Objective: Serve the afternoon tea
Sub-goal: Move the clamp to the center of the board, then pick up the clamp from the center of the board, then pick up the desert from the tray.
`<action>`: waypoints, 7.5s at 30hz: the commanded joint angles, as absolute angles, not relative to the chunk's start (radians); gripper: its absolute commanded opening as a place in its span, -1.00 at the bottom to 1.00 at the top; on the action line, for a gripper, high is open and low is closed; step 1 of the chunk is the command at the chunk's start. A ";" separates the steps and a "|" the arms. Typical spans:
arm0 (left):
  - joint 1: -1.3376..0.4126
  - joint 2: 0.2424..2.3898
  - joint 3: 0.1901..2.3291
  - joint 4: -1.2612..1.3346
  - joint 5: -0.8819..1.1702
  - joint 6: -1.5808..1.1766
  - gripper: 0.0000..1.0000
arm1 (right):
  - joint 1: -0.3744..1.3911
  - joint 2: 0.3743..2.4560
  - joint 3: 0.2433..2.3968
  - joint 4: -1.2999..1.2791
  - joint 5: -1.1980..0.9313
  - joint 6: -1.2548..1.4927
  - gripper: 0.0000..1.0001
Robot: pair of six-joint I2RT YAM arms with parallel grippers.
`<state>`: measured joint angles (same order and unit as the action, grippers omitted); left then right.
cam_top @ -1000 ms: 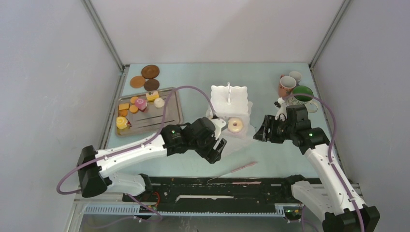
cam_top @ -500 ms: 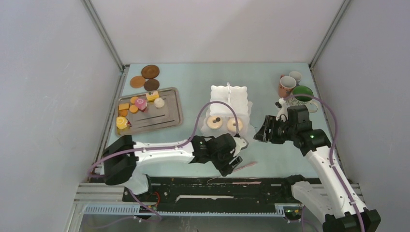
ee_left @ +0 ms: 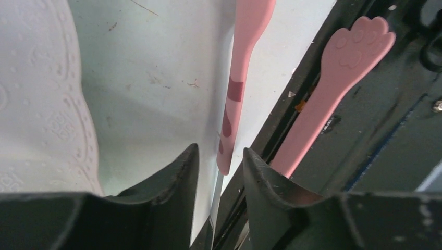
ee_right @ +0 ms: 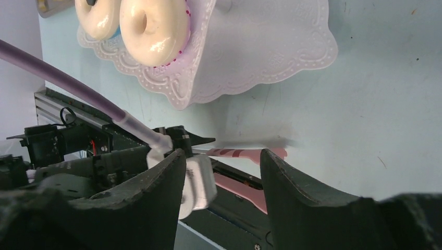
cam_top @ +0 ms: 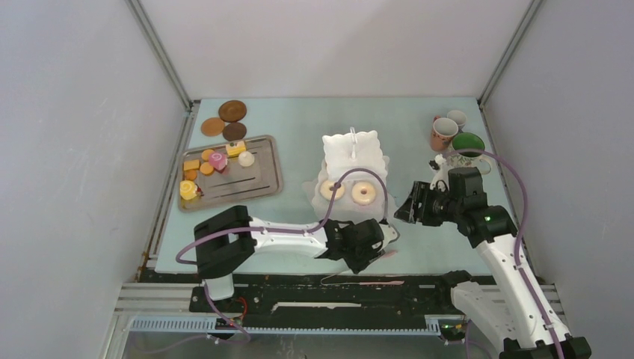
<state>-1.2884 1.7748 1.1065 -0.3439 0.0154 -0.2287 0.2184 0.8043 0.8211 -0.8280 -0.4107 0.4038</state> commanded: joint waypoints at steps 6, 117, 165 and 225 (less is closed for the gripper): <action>-1.329 1.808 1.121 -0.317 -0.164 -0.212 -0.29 | 0.217 0.782 0.825 -0.842 -0.401 0.420 0.15; -1.173 1.509 0.207 0.406 -0.990 -0.786 0.21 | 0.350 0.839 0.808 -0.819 -0.292 0.451 0.14; 0.050 1.188 1.148 -0.843 0.074 -0.526 -0.13 | 0.280 0.841 0.808 -0.731 -0.356 0.449 0.15; 0.446 1.531 0.982 -0.386 0.474 -0.798 -0.11 | 0.187 0.915 0.832 -0.758 -0.382 0.365 0.16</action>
<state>0.4374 1.5230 0.9897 -0.4416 0.4400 -0.7807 0.1925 0.9089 0.8059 -0.7750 -0.3779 0.3832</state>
